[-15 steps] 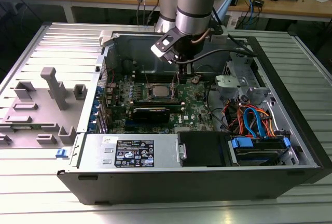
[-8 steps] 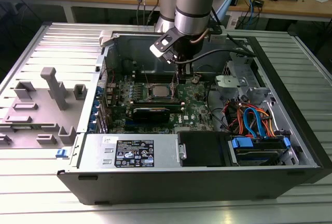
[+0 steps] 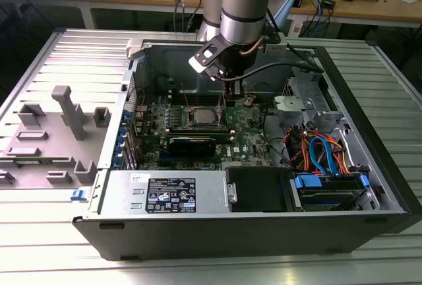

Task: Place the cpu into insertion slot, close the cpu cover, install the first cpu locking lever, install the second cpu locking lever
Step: 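Close the cpu cover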

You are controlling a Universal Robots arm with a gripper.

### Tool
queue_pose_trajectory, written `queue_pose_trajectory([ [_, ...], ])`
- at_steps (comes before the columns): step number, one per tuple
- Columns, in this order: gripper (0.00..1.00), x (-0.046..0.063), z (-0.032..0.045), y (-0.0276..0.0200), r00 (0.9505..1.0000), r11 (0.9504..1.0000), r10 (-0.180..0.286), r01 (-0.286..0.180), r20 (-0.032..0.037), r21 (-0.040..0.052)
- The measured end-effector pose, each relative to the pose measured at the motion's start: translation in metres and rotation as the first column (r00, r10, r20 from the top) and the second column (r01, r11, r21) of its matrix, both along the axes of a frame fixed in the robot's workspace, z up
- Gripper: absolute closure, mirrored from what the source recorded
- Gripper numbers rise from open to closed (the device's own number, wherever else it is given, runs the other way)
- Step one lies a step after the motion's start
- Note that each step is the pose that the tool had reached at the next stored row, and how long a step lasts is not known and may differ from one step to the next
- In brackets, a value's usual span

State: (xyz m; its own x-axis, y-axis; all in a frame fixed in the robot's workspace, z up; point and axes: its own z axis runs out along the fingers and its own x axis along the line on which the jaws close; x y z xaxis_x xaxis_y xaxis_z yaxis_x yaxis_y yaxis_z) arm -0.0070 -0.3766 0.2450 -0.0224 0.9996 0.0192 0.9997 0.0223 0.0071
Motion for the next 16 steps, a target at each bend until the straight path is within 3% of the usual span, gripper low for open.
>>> queue_pose_trajectory([
  [16, 0.89, -0.0056, -0.0001, 0.0000, 1.0000, 1.0000, 0.000, 0.000, 0.0000, 0.0001],
])
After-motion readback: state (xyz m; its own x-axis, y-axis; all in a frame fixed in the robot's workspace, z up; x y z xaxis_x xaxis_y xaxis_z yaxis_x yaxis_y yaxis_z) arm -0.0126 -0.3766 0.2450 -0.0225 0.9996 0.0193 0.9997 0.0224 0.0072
